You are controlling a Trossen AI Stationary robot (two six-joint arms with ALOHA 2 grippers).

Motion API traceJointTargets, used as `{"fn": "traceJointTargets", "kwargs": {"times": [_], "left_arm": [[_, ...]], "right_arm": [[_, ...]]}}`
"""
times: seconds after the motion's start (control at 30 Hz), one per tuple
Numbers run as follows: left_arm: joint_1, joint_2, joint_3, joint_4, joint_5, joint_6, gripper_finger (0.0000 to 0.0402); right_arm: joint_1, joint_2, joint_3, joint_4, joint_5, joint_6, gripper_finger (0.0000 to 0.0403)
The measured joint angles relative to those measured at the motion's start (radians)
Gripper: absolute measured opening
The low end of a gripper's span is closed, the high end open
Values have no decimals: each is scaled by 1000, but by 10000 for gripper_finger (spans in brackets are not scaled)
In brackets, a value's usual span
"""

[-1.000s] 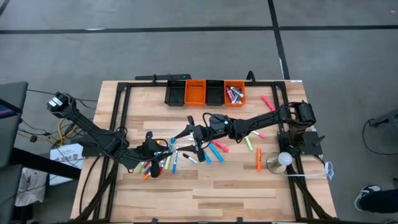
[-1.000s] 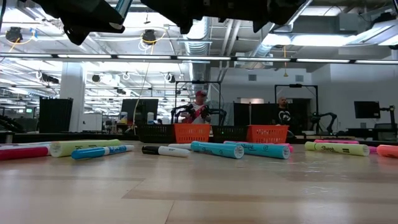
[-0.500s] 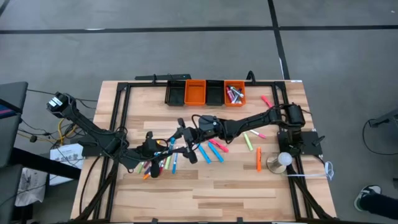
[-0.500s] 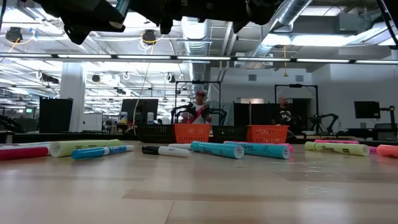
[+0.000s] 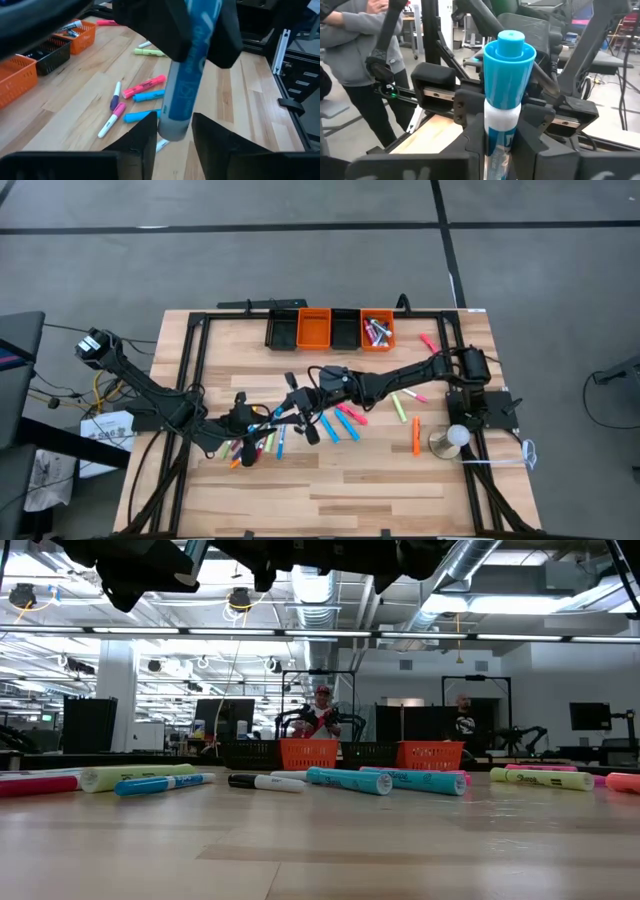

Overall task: Pick & Place Markers
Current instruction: Put the light blue marker pen into the right orange bin

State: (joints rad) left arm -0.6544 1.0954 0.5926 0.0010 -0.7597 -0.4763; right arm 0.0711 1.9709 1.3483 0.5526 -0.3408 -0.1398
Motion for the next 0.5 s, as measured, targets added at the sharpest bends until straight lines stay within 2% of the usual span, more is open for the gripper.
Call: {"fn": "traceJointTargets", "kwargs": {"times": [0.37, 0.5], "left_arm": [[0, 0, 0, 0, 0, 1, 230], [0, 0, 0, 0, -1, 7, 259]], "right_arm": [[-7, -13, -2, -17, 4, 0, 49], [-26, -50, -2, -92, 4, 0, 49]]}}
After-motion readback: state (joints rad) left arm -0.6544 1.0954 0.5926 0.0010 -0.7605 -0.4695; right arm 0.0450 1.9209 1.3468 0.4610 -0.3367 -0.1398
